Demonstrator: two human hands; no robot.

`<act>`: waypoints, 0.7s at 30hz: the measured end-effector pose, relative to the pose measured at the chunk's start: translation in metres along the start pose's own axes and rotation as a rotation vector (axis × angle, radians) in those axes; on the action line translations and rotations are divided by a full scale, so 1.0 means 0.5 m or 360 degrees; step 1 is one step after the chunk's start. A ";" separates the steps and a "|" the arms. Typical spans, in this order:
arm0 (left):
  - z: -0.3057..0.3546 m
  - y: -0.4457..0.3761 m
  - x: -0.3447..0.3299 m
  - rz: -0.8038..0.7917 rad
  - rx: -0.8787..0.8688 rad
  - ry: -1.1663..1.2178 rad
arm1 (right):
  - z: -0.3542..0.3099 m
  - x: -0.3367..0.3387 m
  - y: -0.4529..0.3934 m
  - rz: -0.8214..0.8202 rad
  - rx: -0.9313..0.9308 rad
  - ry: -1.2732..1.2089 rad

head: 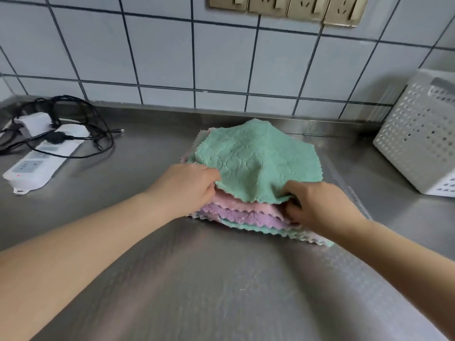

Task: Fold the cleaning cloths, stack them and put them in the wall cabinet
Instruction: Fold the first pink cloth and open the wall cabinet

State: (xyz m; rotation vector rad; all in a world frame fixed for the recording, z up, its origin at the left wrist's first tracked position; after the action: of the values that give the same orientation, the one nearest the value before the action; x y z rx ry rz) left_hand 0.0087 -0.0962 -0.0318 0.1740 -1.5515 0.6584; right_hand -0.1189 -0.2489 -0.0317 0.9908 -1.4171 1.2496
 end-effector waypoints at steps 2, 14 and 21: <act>0.002 -0.005 0.020 0.0031 0.0121 0.0065 | 0.006 0.021 -0.003 0.0083 -0.0093 0.0023; 0.123 0.117 0.187 0.0157 0.0086 0.0010 | -0.023 0.201 0.176 0.0728 -0.0288 -0.0296; 0.128 0.269 0.157 0.0041 0.0174 0.0335 | -0.069 0.141 0.300 0.0355 -0.0195 -0.0317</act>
State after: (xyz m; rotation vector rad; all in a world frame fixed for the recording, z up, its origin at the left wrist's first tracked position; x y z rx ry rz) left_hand -0.1215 0.0036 0.0061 0.1615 -1.3191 0.7579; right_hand -0.2733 -0.1917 0.0072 0.9115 -1.7775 1.2322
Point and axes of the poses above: each hand's wrist, its own y-axis away from the middle knuckle, its own x-axis out of the back of the hand, z = x × y, the point moved 8 cm from there along -y, towards the middle knuckle, and after that the axes turned 5 degrees about x, right-handed, at the moved point
